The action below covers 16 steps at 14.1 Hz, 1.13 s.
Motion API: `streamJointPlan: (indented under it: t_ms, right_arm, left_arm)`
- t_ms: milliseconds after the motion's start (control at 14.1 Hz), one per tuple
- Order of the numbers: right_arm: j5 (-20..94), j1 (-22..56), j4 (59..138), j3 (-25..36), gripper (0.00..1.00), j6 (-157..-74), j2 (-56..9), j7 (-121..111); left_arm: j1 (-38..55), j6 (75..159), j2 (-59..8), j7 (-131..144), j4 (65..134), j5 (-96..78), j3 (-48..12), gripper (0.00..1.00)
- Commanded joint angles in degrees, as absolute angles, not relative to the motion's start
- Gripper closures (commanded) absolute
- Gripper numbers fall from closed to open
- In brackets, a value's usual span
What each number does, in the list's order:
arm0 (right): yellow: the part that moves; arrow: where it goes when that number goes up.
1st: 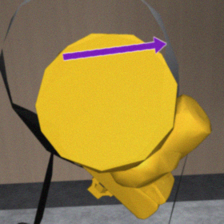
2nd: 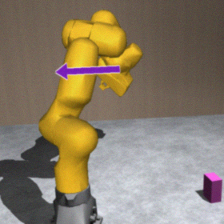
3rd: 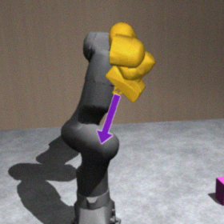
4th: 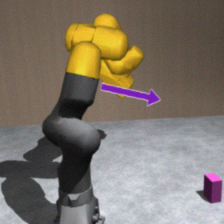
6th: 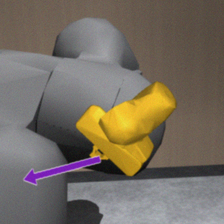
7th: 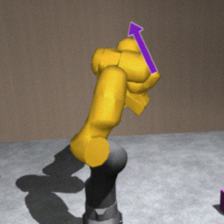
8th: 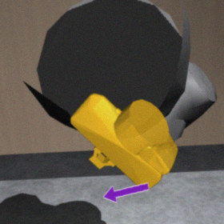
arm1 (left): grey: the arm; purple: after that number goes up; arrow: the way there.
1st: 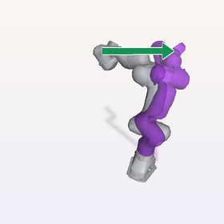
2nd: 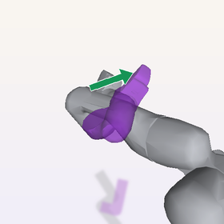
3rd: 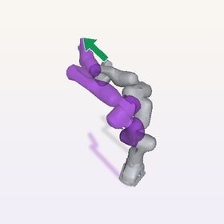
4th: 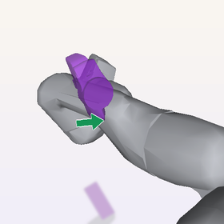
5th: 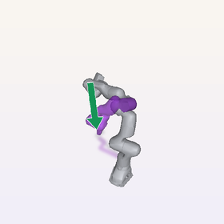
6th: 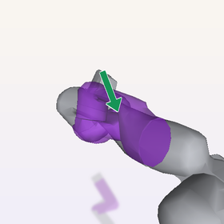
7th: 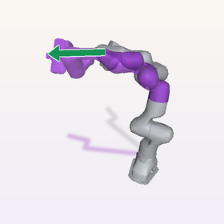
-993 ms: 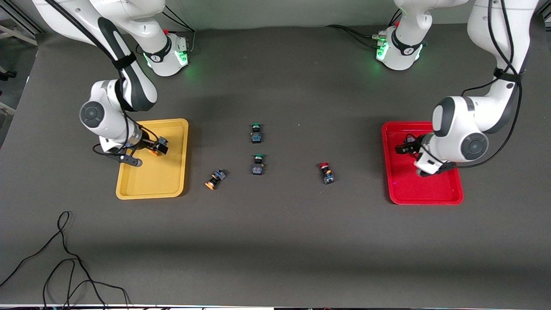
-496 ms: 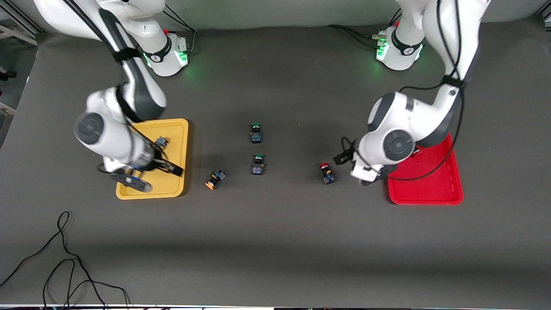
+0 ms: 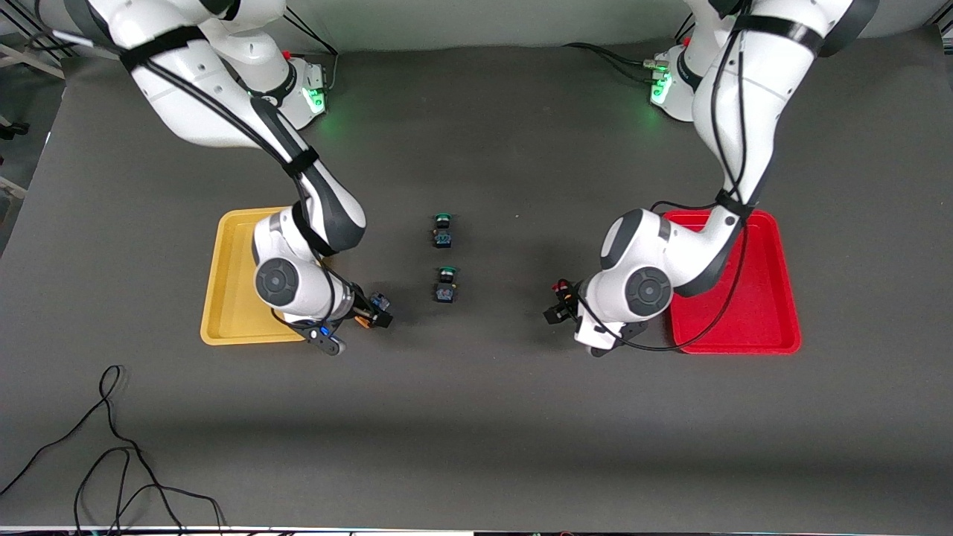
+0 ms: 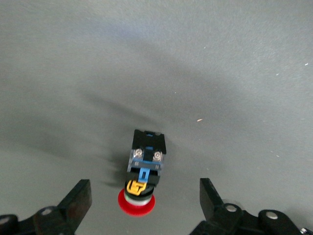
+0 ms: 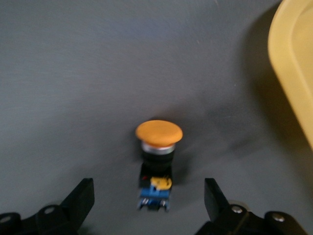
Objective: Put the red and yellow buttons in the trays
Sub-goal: 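Lift the yellow button with the right gripper while the left gripper lifts red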
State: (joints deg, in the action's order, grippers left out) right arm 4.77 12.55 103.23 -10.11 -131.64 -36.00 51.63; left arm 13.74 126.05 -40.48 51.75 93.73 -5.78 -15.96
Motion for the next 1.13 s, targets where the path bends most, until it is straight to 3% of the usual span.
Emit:
streamJointPlan:
  t_ms: [0,142,284,355,426,638,851,1064]
  right_arm:
    - [4.7,12.3,102.7,-10.2,0.08,-131.7,-36.9,53.3]
    - [4.7,12.2,102.7,-10.2,0.6,-131.8,-36.9,52.9]
    - [4.7,11.5,102.7,-10.2,0.91,-130.4,-36.0,50.9]
    - [4.8,11.5,102.5,-10.1,0.97,-129.3,-35.5,50.4]
    - [4.8,11.0,102.5,-10.1,1.0,-129.1,-35.1,50.3]
    - [4.9,10.0,102.2,-10.0,1.0,-124.8,-31.4,50.1]
    - [5.5,8.5,102.2,-9.2,1.0,-115.3,-22.8,46.7]
    - [5.5,7.9,105.4,-2.8,1.0,-111.5,-19.3,37.2]
  left_arm:
    - [15.2,128.0,-41.9,53.1,93.2,-2.3,-15.6,0.03]
    - [15.2,130.3,-41.9,52.8,95.1,0.3,-15.7,0.15]
    - [16.1,132.5,-41.7,52.8,96.8,0.4,-15.7,0.53]
    - [16.1,132.9,-41.7,52.8,97.3,0.4,-15.7,0.78]
    - [16.0,132.7,-41.6,52.8,97.3,0.4,-15.7,1.0]
    - [15.3,129.4,-39.5,53.0,97.1,0.4,-15.7,1.0]
    - [12.3,119.4,-34.3,51.9,96.4,0.3,-15.6,1.0]
    - [8.1,108.8,-29.5,46.5,97.6,0.5,-15.1,1.0]
